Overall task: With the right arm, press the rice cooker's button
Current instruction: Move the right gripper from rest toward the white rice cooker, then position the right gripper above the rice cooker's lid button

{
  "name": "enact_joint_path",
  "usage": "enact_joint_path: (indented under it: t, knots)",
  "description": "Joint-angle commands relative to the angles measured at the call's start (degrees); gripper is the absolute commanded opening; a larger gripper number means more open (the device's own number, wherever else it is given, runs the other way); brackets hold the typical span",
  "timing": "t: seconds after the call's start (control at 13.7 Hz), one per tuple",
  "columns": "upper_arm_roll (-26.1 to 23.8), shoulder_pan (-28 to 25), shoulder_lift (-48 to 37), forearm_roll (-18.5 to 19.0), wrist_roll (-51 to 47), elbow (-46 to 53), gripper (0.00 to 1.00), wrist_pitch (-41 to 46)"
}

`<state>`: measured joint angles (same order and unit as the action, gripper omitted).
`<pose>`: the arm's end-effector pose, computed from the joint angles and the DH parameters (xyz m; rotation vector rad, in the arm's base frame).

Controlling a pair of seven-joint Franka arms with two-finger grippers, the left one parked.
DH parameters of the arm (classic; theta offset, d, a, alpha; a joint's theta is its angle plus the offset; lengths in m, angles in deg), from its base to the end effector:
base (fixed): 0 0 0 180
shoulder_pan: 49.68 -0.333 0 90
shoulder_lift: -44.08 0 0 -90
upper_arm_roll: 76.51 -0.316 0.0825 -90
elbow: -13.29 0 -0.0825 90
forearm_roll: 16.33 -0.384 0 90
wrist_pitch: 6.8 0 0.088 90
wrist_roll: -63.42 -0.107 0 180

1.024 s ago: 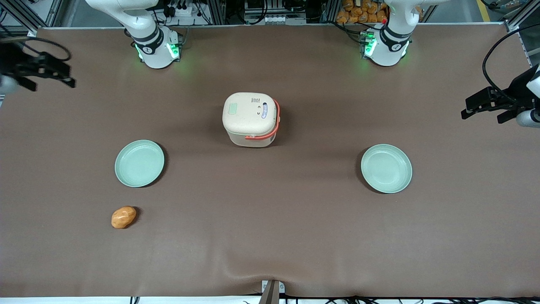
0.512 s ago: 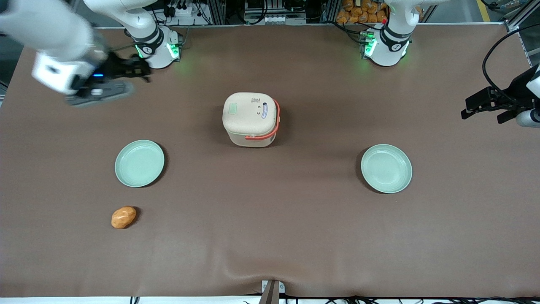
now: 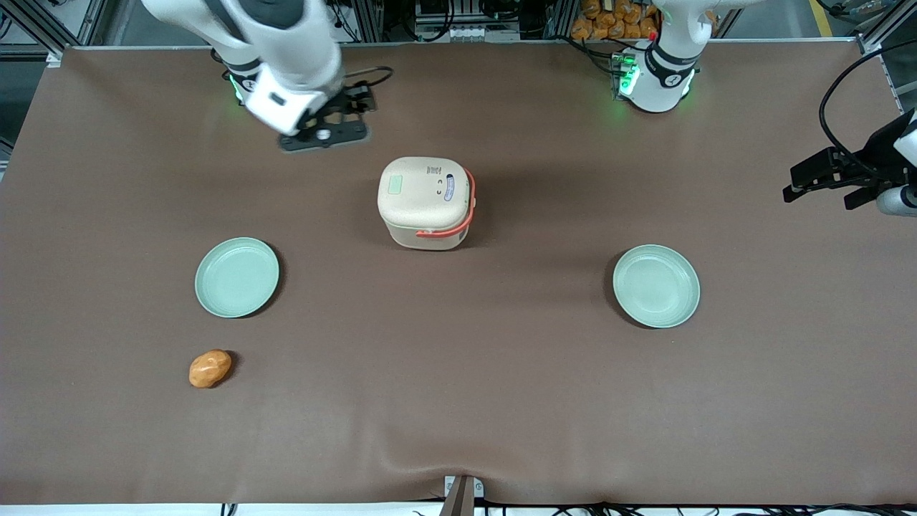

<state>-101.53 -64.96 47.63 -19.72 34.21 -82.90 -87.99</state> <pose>0.4129 0.3520 0.5337 2.9802 0.2941 -0.4683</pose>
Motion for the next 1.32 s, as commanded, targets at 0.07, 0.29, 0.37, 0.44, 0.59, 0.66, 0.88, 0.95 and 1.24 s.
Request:
enact_joint_path:
  t: [0.07, 0.29, 0.37, 0.44, 0.59, 0.66, 0.88, 0.95, 1.24]
  knots:
    - [-1.88, 1.56, 2.15, -1.88, -2.6, -3.47, 1.0, -2.47]
    - [-2.05, 1.3, 4.62, -2.85, -4.43, -3.91, 1.0, -2.65]
    - [-2.05, 1.13, 4.71, -2.85, -5.23, -4.61, 1.0, -3.18]
    - [-2.05, 1.04, 4.89, -3.03, -5.24, -5.14, 1.0, -4.14]
    - [-2.05, 0.95, 5.76, -3.03, -5.59, -5.41, 0.91, -4.85]
    - [-2.05, 0.95, 6.64, -3.03, -5.85, -5.41, 0.78, -5.37]
    - [-2.05, 0.6, 7.09, -2.94, -5.85, -5.32, 0.37, -7.92]
    - [-2.05, 0.42, 7.61, -3.03, -5.85, -5.23, 0.23, -8.02]
    - [-1.96, -2.56, 8.49, -2.41, -5.77, -5.15, 0.0, -10.03]
